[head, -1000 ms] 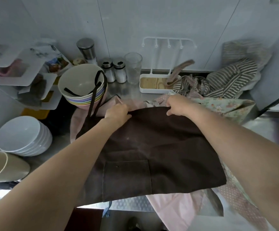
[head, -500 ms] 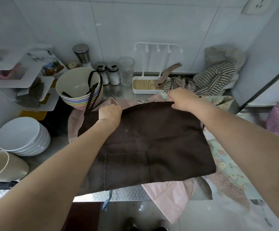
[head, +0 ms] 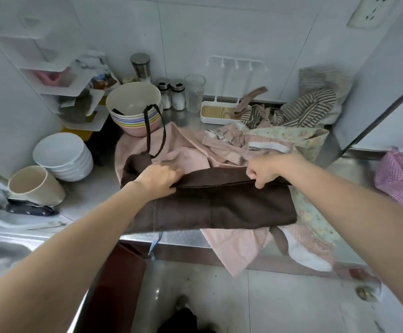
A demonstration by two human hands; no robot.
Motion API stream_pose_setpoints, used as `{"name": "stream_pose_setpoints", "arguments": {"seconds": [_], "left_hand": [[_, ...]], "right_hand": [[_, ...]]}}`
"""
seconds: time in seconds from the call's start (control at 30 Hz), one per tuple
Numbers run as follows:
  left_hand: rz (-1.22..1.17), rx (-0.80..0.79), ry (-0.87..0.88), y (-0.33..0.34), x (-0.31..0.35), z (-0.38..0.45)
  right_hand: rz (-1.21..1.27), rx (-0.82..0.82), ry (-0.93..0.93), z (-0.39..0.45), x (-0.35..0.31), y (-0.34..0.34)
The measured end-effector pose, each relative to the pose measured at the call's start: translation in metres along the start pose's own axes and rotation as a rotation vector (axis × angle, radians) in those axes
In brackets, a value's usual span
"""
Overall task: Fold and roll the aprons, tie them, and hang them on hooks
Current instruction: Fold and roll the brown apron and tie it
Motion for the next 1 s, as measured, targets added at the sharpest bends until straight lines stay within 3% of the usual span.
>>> {"name": "stream_pose_setpoints", "arguments": {"seconds": [0.1, 0.27, 0.37, 0.5, 0.63, 0.77, 0.87, 0.93, 1.0], "left_hand": [[-0.041, -0.031, 0.025, 0.011, 0.017, -0.018], [-0.042, -0.152, -0.002, 0.030, 0.049, -0.039], [-0.052, -0.109, -0.023, 0.039, 0.064, -0.050], [0.027, -0.176, -0.099, 0.056, 0.076, -0.055], [0.068, -0.246, -0.306, 0.068, 0.075, -0.043], [0.037, -0.257, -0.376, 0.076, 0.079, -0.035], [-0.011, -0.245, -0.337, 0.080, 0.080, -0.035], [-0.028, -0.220, -0.297, 0.078, 0.076, -0.038], [-0.027, -0.205, -0.261, 0.077, 0.069, -0.042]], "right_hand": [[-0.063, 0.000, 0.019, -0.010, -0.015, 0.027], [-0.277, 0.169, 0.041, -0.020, -0.033, 0.075], [-0.360, 0.220, 0.051, -0.019, -0.036, 0.099], [-0.310, 0.206, 0.004, -0.018, -0.032, 0.118], [-0.301, 0.269, -0.052, -0.011, -0.034, 0.126], [-0.113, 0.055, 0.006, -0.006, -0.039, 0.133], [-0.121, -0.064, 0.040, -0.004, -0.041, 0.121], [-0.096, -0.033, -0.012, -0.002, -0.052, 0.102], [0.018, 0.120, -0.124, 0.004, -0.075, 0.078]]}}
Point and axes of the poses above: each hand's wrist, its own z-axis towards the middle knuckle, its own y-axis out of the palm, x = y × z, the point moved 1 cm from there along z, towards the middle knuckle, and after that the axes turned 2 degrees about -z, right-handed, at the moved point
